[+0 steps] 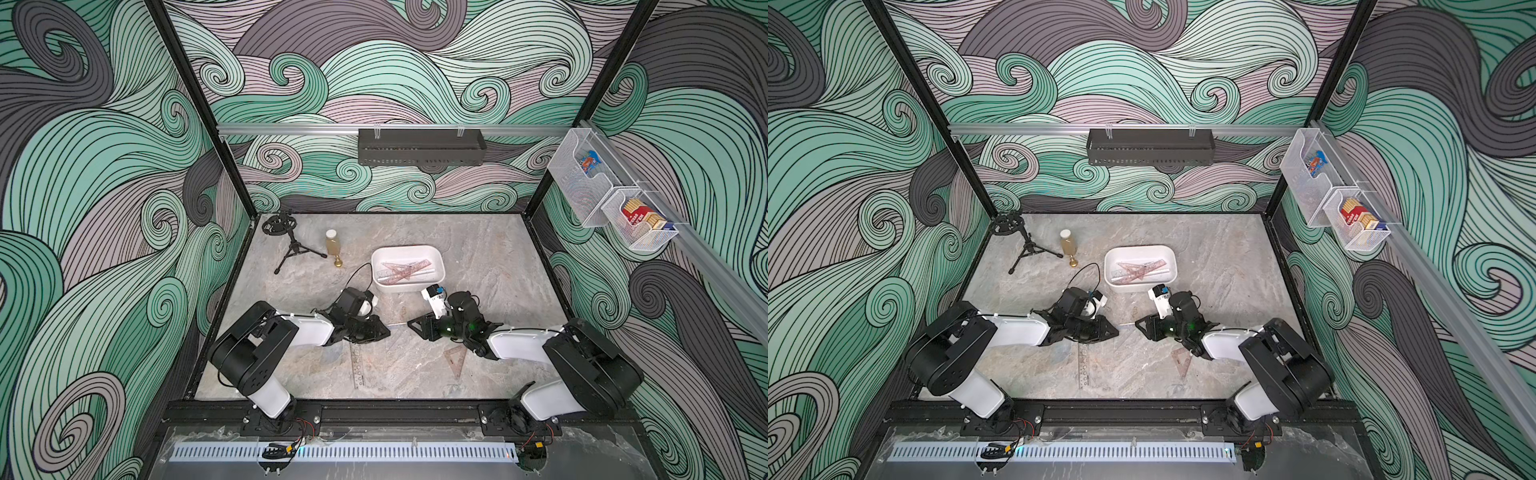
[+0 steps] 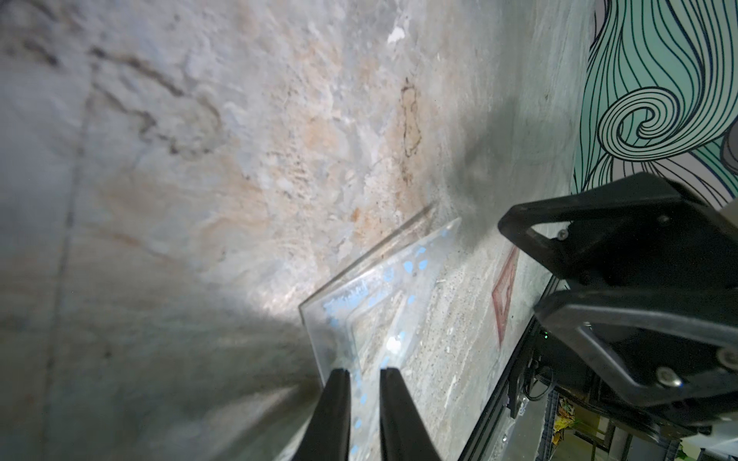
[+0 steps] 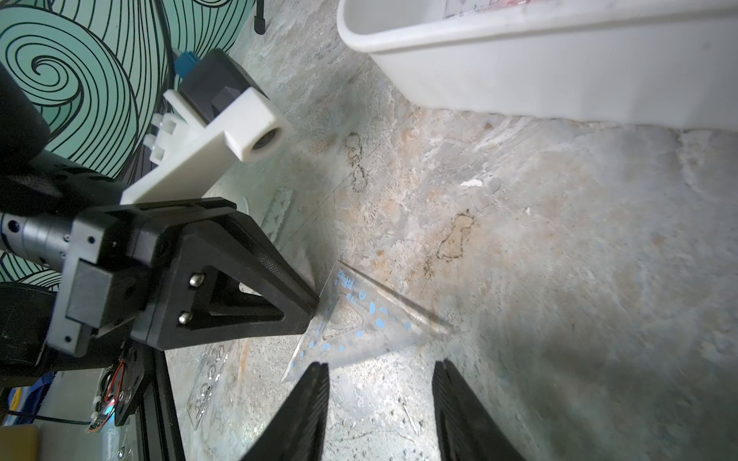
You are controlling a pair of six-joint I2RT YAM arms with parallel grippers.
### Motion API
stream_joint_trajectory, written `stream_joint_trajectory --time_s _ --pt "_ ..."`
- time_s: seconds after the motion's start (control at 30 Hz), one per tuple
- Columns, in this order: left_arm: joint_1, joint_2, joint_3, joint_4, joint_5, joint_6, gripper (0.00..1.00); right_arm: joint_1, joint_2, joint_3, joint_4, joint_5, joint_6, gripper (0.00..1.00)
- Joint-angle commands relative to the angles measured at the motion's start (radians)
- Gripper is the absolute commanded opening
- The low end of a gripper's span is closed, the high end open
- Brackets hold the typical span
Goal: Put the scattered rulers into the storage box
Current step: Pick up the ruler from the center of the board.
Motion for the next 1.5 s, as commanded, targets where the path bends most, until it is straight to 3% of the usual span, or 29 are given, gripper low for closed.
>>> stream_joint_trajectory --time_s 0.0,0.4,0.63,0.83,1.47 --pt "0.0 0.011 0.018 -0.066 -0.057 0.023 0.19 -0.006 0.025 0.022 -0.013 -0.006 -0.018 0.48" --pt "0.007 0.02 -0.003 -0.059 -0.066 0.019 0.18 -0.045 0.112 0.04 0.027 -0.084 0.015 0.62" --pt "0.007 -0.003 0.003 -0.041 -0.015 0.038 0.19 -0.057 0.097 0.021 0.05 -0.114 0.04 0.61" --pt "0.002 -0.058 0.01 -0.016 0.032 0.037 0.31 -0.066 0.078 0.005 0.06 -0.114 0.044 0.59" --pt "-0.036 -0.02 0.026 -0.039 -0.022 0.028 0.3 -0.066 0.048 -0.039 0.081 -0.117 0.067 0.56"
